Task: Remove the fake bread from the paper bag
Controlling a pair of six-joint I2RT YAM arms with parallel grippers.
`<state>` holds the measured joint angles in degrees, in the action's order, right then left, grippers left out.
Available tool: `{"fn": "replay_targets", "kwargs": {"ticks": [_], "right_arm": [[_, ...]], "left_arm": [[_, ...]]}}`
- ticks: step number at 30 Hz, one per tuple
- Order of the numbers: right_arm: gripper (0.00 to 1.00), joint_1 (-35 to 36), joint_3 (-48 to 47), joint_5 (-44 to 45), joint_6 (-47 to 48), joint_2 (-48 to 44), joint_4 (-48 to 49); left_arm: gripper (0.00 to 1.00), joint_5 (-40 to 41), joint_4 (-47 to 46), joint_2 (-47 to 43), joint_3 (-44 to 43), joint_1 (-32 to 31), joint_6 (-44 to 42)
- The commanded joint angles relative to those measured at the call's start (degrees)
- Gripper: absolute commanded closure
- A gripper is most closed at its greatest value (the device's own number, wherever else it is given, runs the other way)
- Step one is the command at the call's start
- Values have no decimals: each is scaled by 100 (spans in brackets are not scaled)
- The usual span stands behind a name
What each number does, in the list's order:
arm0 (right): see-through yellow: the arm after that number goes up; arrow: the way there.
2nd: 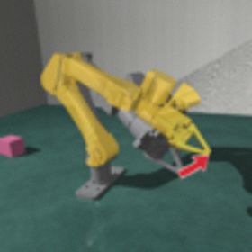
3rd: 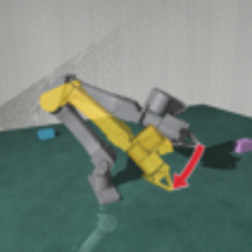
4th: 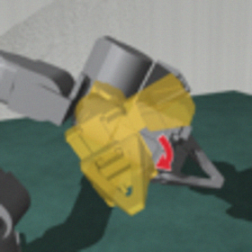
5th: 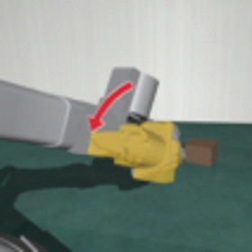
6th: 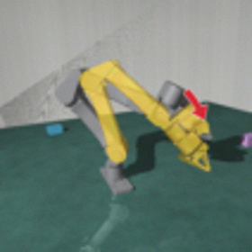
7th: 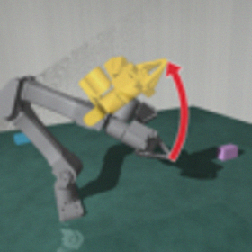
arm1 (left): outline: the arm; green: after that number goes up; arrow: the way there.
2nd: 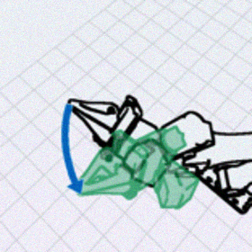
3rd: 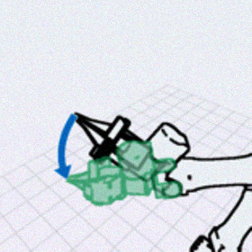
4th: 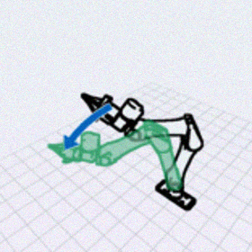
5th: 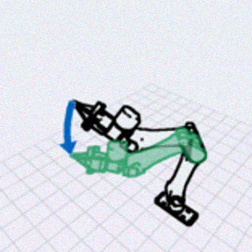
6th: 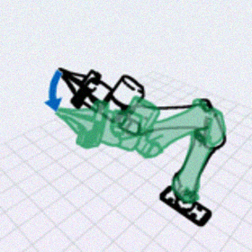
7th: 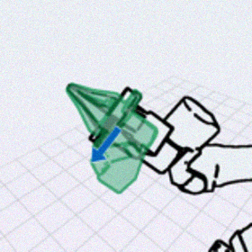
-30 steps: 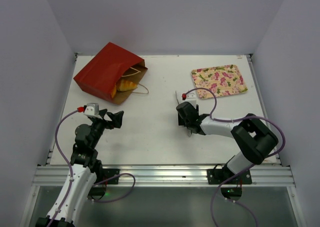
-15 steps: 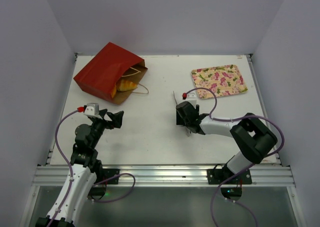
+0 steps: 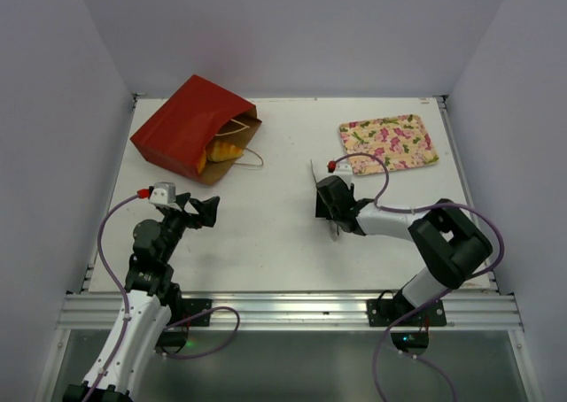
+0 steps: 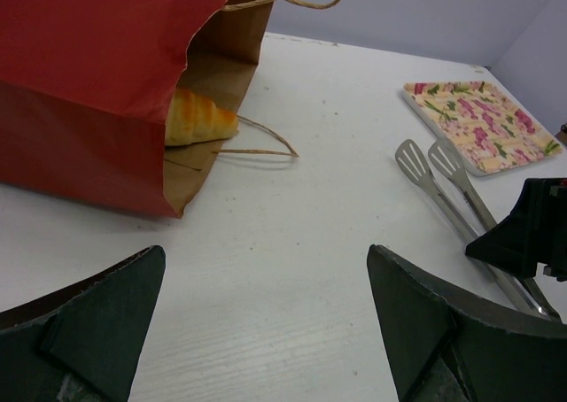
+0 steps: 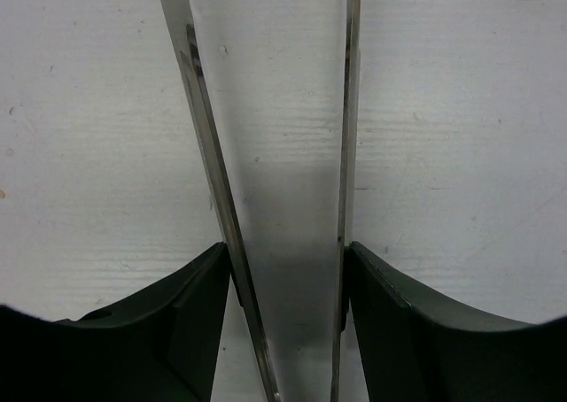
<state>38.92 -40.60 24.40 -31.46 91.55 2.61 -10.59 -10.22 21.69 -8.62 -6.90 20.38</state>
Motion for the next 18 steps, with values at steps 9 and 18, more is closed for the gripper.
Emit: {"fn": "replay_targets", "kwargs": {"ticks": [9,18], "right_arm": [[55,-16,-141,-304,-89,320,-182],[68,-24,-387,47,193,127,-648]], "left_arm": [[0,-128,-270,10,19,-14,-17],[0,-172,-270,-7,19,-14,-25]]}}
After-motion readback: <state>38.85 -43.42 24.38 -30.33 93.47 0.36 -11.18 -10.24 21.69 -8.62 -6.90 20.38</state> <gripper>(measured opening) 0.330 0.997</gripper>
